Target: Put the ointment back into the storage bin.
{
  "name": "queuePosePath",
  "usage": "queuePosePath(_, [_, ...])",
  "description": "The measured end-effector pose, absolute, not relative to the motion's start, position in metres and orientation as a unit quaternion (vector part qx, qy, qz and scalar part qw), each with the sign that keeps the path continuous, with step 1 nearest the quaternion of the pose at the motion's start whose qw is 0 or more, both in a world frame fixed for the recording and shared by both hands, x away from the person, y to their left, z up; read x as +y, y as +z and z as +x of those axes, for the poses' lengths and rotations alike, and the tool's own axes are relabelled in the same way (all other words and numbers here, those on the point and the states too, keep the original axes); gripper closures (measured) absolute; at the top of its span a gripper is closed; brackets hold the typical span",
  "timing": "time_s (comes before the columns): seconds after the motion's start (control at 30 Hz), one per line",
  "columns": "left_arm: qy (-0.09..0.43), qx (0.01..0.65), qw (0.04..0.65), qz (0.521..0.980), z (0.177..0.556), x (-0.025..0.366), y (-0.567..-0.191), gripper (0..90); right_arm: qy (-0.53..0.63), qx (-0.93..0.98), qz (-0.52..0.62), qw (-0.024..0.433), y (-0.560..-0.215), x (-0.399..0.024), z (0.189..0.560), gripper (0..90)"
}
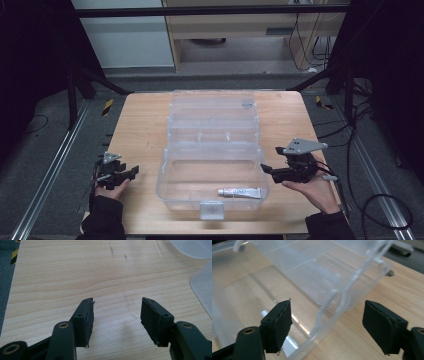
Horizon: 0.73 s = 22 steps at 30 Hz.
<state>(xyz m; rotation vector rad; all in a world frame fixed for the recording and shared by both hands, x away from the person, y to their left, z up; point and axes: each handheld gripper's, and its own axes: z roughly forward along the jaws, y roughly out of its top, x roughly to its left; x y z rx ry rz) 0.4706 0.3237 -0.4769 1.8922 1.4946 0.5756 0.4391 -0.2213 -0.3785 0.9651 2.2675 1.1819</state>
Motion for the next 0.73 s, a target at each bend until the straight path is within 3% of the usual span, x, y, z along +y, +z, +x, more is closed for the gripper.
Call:
queuePosePath(0.27, [0.219,0.567,0.328,0.723,0.470,0.323,-0.476,50.4,0.422,0.776,0.411,0.226,-0.398,-0.250,0.445,18.4])
queuePosePath(0.73, [0.231,0.568,0.324,0.720,0.471,0.323,-0.477,41.5,0.379,0.745,0.491,0.244,-0.443,-0.287,0.461,16.0])
